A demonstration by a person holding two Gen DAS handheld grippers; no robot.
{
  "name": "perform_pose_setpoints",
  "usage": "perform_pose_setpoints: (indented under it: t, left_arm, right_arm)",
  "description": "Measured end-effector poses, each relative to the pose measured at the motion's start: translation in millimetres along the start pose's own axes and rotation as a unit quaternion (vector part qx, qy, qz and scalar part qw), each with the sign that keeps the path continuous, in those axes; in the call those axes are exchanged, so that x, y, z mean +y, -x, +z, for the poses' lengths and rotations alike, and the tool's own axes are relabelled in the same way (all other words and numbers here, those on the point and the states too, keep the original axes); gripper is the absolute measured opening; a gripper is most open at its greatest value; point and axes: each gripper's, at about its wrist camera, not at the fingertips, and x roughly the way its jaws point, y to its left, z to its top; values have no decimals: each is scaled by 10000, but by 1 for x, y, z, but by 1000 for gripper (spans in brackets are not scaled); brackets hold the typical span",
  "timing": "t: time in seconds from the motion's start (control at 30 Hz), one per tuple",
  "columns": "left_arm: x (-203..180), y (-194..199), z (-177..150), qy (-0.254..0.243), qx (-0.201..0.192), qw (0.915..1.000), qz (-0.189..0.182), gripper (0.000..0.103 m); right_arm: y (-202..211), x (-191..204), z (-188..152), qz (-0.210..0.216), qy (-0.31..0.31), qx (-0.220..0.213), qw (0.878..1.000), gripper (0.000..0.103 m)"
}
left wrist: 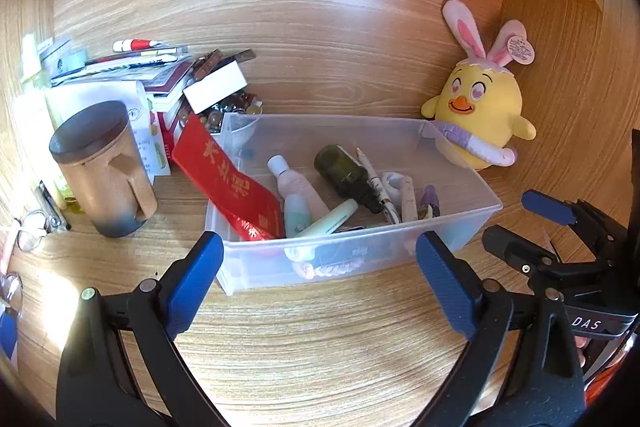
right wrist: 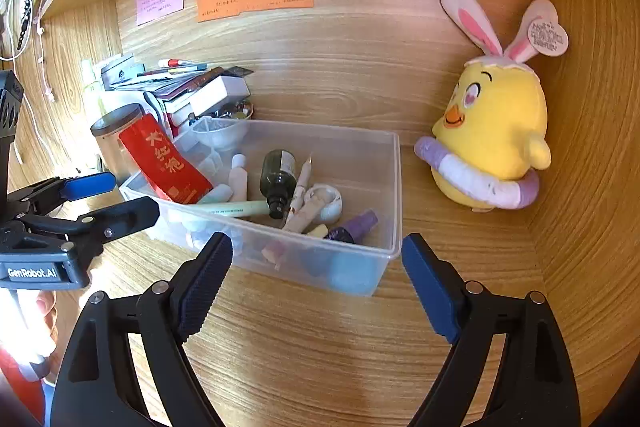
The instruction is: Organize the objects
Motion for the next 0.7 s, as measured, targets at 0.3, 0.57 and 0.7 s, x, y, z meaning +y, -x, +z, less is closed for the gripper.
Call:
perform_pose_setpoints:
  t: [0.3,0.57,0.7]
  left_arm:
    - [-3,9,-5,-104,-100,9999,52,98]
    - [-10,12,-6,-227,-127,9996,77,98]
    - [-11,13,-6,-230,-141,9996,71,98]
  right_arm:
    - [1,-2,-5,40,-81,28,10000,85]
    - [6,-1,-4,47,-97,-26,9999,85]
    - [7,-1,-3,47,-102,-49,9999,85]
